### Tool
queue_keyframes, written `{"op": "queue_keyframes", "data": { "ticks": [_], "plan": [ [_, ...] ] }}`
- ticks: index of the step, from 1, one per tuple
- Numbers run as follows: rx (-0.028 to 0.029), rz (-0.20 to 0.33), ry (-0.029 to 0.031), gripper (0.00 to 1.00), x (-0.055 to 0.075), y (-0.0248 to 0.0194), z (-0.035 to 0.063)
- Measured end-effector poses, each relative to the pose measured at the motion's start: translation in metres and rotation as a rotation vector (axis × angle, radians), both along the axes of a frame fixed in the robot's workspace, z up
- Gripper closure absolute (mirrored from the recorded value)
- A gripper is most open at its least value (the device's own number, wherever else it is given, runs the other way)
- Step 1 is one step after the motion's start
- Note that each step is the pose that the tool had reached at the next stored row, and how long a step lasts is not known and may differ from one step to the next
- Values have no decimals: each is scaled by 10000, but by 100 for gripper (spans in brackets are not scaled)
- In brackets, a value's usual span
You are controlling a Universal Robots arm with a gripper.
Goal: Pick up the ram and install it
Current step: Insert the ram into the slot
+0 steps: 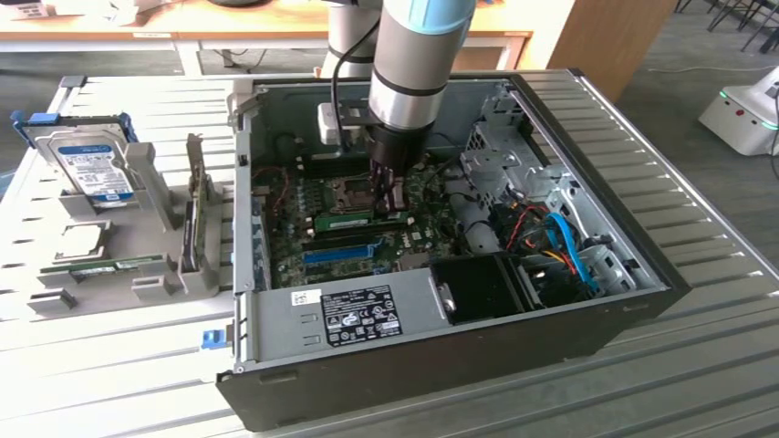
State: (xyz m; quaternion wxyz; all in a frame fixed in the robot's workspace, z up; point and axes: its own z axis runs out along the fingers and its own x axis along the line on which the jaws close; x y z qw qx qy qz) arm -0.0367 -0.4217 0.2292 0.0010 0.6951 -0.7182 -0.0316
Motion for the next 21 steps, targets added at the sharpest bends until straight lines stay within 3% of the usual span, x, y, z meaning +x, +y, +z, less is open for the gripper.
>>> {"op": "queue_keyframes", "data": {
  "ticks": [21],
  "plan": [
    [-2,0,1,88,0,0,-71]
  ]
}}
